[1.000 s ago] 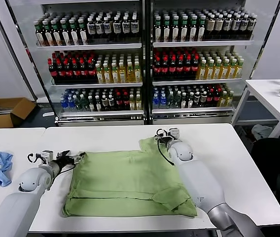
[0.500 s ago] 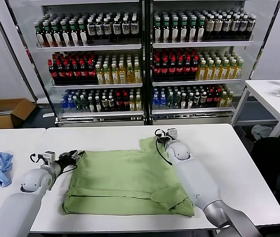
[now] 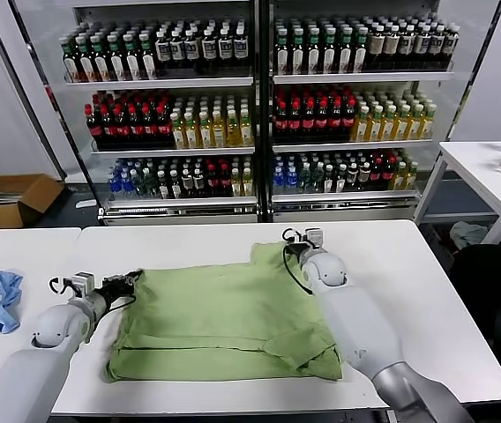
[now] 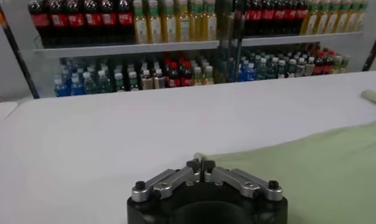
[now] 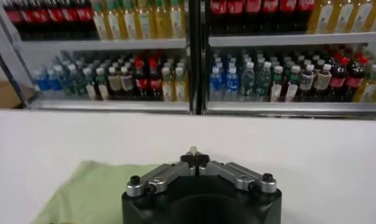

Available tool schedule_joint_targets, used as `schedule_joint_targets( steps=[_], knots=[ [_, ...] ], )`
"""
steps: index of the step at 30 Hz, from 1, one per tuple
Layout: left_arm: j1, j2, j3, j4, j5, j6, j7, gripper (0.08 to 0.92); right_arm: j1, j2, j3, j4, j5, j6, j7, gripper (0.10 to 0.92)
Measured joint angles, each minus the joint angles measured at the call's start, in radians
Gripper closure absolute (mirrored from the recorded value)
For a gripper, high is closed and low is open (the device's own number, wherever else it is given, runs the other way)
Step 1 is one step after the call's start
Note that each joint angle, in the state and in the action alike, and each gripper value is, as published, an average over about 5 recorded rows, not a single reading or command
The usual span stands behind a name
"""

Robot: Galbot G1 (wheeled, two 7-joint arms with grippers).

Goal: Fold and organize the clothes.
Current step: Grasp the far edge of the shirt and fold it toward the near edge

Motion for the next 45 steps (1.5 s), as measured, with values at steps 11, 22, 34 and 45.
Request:
schedule_joint_targets(
  steps=[11, 22, 34, 45],
  knots=[
    [0.210, 0.060, -0.103, -0.223, -0.051, -0.025, -0.016, 0.911, -0.241, -0.194, 0.071, 0.435, 0.087, -0.040, 0.035, 0.919],
    [0.397, 0.077, -0.183, -0.349, -0.057, -0.041, 0.001, 0.911, -0.486, -0.303, 0.145, 0.727, 0.091, -0.065, 0.062, 0.919],
    [0.518, 0.092, -0.248, -0.401, -0.036, -0.039, 0.059, 0.911, -0.668, -0.353, 0.182, 0.871, 0.025, -0.072, 0.067, 0.919],
    [0.541, 0.097, -0.285, -0.388, -0.017, -0.044, 0.119, 0.911, -0.751, -0.369, 0.194, 0.919, -0.063, -0.076, 0.067, 0.919]
  ],
)
